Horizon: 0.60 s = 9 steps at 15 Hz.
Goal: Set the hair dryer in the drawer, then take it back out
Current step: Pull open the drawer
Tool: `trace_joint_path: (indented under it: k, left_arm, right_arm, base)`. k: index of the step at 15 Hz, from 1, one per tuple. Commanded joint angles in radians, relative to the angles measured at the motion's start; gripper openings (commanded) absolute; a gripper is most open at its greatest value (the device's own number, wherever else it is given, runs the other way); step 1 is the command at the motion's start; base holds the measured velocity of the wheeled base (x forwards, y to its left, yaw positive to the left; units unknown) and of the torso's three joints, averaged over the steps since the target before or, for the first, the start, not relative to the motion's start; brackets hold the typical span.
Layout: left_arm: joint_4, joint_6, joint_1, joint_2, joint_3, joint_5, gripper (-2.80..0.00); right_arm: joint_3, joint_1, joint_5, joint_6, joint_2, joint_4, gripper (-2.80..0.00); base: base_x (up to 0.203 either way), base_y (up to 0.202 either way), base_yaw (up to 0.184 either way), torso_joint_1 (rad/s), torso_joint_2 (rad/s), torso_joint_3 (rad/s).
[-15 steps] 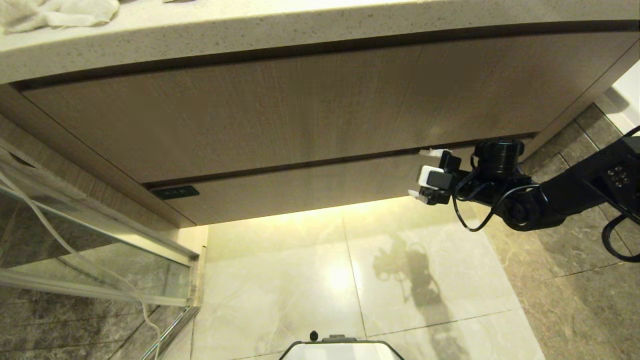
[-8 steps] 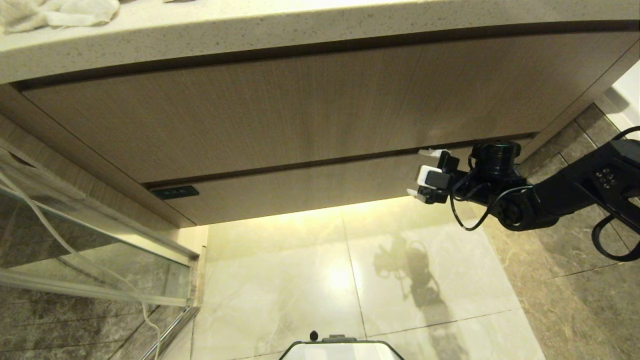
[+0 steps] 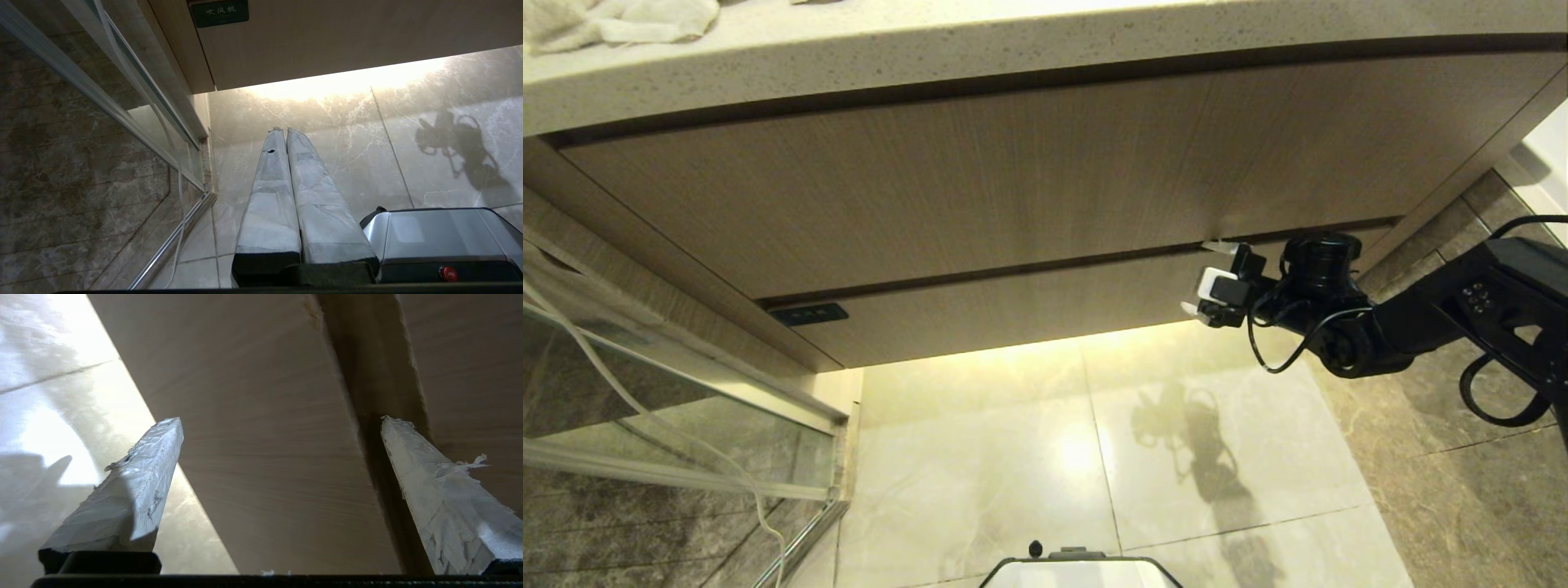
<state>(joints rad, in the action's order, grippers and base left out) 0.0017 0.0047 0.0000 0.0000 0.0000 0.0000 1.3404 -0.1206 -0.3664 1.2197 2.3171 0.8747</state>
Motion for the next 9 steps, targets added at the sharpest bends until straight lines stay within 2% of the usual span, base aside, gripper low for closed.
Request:
trace_joint_path:
  k: [1,9]
  left_arm:
    - [0.0,0.0,0.0,0.0,0.002,0.0,-2.8]
    - [0.0,0.0,0.0,0.0,0.002,0.0,-2.8]
  right_arm:
    - [0.026,0.005,-0.002,-0.001,0.03,0.003,0.0]
    - [0.077,0.015,-0.002,-0.011,0.087,0.003,0.0]
  base:
    - [0.0,0.0,0.0,0.0,0.0,0.0]
    - [0.0,0.0,0.0,0.0,0.0,0.0]
